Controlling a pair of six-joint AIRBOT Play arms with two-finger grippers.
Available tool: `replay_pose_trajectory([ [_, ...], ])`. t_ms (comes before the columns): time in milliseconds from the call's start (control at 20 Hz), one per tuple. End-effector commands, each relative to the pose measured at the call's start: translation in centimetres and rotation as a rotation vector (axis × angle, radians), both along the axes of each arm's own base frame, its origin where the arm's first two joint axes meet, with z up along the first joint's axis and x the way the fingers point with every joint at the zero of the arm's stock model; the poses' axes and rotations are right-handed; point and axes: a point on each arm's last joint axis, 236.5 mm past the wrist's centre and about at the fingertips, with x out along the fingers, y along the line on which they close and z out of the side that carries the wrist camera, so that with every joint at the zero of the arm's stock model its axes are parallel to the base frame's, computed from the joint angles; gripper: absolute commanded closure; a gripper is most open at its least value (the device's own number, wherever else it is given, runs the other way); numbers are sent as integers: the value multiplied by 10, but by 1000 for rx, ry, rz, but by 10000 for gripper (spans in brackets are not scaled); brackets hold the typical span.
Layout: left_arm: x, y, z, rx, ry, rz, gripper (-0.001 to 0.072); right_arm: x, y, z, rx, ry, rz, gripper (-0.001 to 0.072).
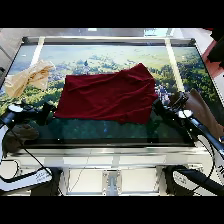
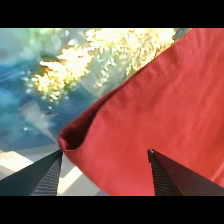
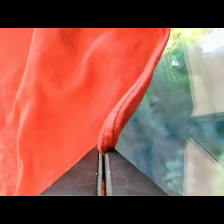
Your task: Fold the shirts.
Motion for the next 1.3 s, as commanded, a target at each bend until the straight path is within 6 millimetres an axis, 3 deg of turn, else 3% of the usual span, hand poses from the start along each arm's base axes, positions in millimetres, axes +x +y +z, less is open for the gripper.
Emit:
replay_pose_trajectory([
  [0,2,-12,-7,-8,12,-19,144,1,-1,1,-2,-4,-4,682],
  [50,3,-14,-7,-9,10,-22,239,1,-1,1,-2,-4,-4,682],
  [150,10,-14,-4,-16,-14,4,536,1,-1,1,-4,-5,-5,682],
  [200,14,-13,-2,-19,-29,19,639,2,-2,1,-6,-8,-8,682],
  [250,19,-15,1,-25,-54,13,695,3,-3,2,-18,-15,-3,682],
  [300,25,-18,7,-35,-93,-10,695,4,-4,5,-41,-34,14,683],
  [400,43,-28,36,-72,-181,-72,696,8,-5,34,-112,-127,94,685],
  [450,57,-32,65,-73,-261,-139,696,10,-6,62,-156,-193,139,685],
  [550,76,-40,144,-23,-450,-306,696,5,-11,131,-219,-335,183,686],
  [700,67,-50,292,178,-756,-498,697,-40,-23,257,-351,-571,208,687],
  [850,15,-55,437,488,-1032,-523,696,-124,-39,386,-531,-808,87,689],
  [1000,-54,-59,547,803,-1262,-425,697,-222,-53,502,-766,-1052,-127,691],
  [1100,-85,-58,587,907,-1350,-346,698,-255,-52,549,-850,-1144,-184,691],
  [1150,-91,-61,593,915,-1362,-350,699,-257,-51,564,-863,-1165,-188,692],
  [1200,-89,-63,590,903,-1354,-362,698,-248,-53,571,-871,-1162,-176,692],
  [1250,-81,-63,579,869,-1320,-388,699,-226,-52,570,-855,-1143,-132,692],
])
